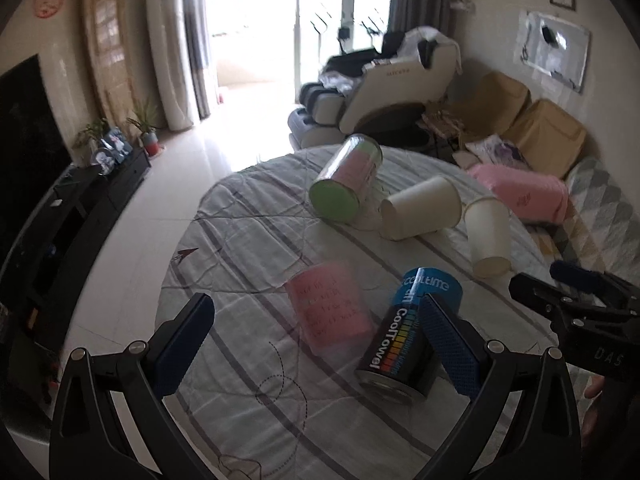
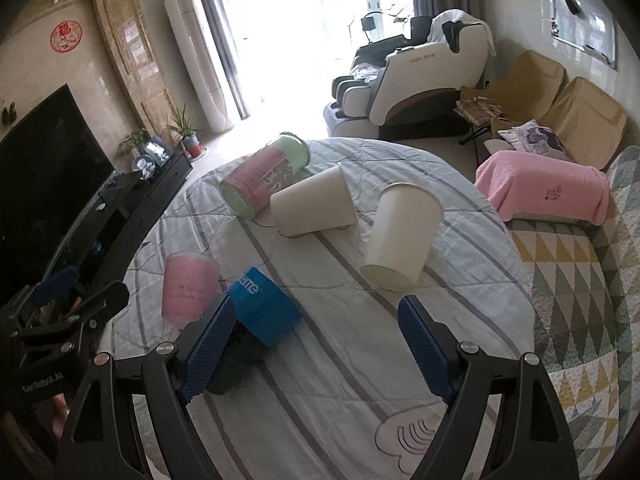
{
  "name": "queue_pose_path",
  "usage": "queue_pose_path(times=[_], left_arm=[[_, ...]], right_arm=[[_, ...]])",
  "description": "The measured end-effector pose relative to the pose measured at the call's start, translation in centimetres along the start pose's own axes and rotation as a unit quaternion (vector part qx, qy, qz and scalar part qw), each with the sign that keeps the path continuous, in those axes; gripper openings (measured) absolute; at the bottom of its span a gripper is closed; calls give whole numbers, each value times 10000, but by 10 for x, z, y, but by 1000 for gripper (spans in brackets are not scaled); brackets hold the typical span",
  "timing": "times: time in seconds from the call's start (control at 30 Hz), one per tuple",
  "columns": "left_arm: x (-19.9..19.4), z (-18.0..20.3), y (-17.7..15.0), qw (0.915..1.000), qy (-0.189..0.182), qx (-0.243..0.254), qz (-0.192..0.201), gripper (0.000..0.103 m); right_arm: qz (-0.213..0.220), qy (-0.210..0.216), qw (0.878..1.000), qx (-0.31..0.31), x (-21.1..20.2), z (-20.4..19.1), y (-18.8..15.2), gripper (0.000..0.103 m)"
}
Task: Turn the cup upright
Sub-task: 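Move the left tool toward the pink-and-green cup lying on its side, then close the left tool on the pink-and-green cup and lift it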
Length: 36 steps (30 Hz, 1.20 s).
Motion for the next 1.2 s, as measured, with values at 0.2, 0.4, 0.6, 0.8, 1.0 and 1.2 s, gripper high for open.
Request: queue_pose_path(times=[0.2,0.4,0.6,0.8,1.0,1.2], left_arm=[[27,4,7,9989,-310,255,-231,103],[56,-4,27,9973,-263,550,-397,103],[86,-14,57,9968,-316,673,-298,103],[132,-10,82,9926,-706,827,-537,103],[166,-10,89,9904,-598,996,-749,103],[189,-2,90,9868,-661,1205,-851,103]], right_arm=[[-125,-56,9999,-79,19,-6,10,84],[-324,-231,9992,31,41,-8,26,84],[-303,-388,9988,47,59,-7,46,84],[-281,-529,9982,64,71,0,62,84],[-317,-525,9981,54,84,0,68,84],[-388,-567,9976,52,96,-1,69,84]])
Point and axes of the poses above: each gripper's, at about its wrist camera, not at the fingertips, and x roughly the way its jaws point, z to its right, y to its top, the point moved 10 cm from there along x, roughly the way its jaws point, and after that the axes turned 14 degrees about x, right-handed, at the moved point
